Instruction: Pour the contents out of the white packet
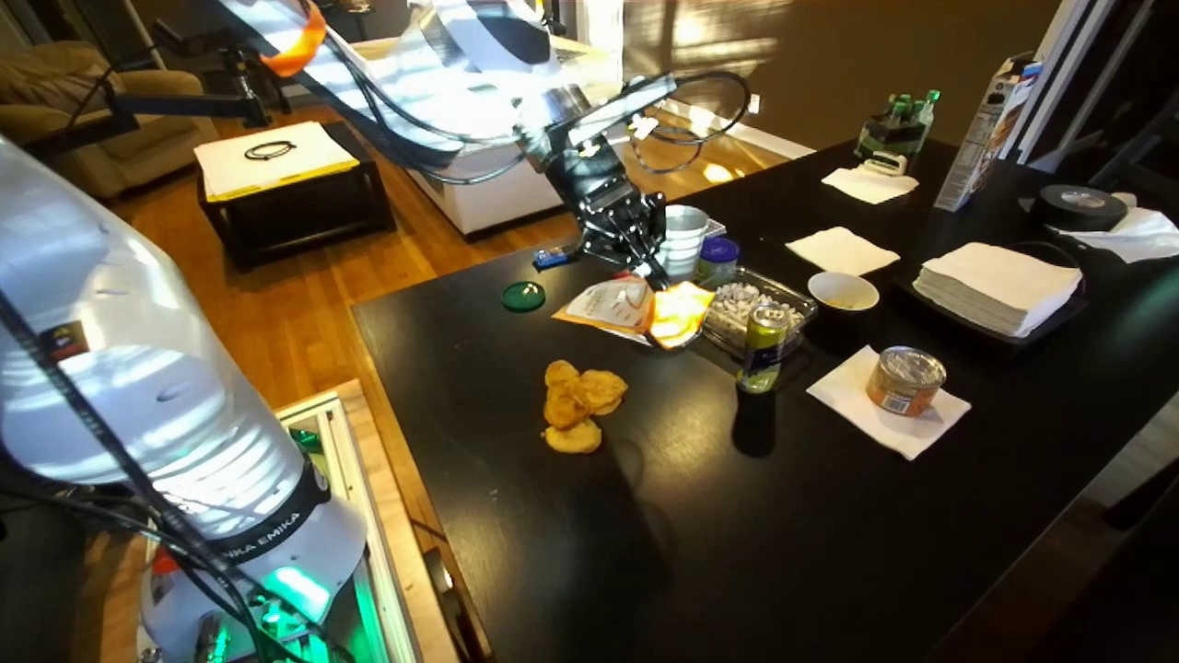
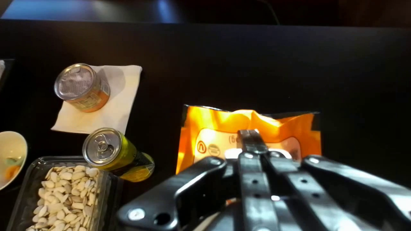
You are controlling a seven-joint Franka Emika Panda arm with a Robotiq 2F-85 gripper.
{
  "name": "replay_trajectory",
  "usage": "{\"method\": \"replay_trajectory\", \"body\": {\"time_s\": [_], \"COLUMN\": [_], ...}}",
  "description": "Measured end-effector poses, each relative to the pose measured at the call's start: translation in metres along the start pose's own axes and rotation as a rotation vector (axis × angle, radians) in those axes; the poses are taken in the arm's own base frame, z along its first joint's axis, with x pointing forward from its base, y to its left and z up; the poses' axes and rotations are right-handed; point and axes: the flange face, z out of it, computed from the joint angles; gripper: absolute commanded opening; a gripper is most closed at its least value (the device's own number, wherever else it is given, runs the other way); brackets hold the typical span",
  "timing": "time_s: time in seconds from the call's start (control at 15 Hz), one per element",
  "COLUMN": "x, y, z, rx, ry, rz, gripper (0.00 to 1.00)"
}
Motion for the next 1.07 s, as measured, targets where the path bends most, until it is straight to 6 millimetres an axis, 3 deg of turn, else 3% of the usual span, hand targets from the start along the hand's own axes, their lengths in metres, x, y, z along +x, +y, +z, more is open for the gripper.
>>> {"method": "replay_trajectory", "body": {"time_s": [0.6, 1.0, 1.07], "x": [-0.051, -0.051, -0.048], "y": [-0.011, -0.024, -0.026], "z": [0.079, 0.136, 0.144], "rx": [0.122, 0.176, 0.183], "ry": [0.210, 0.264, 0.273], "rz": [0.060, 0.080, 0.082], "gripper": [0.00, 0.00, 0.11]}}
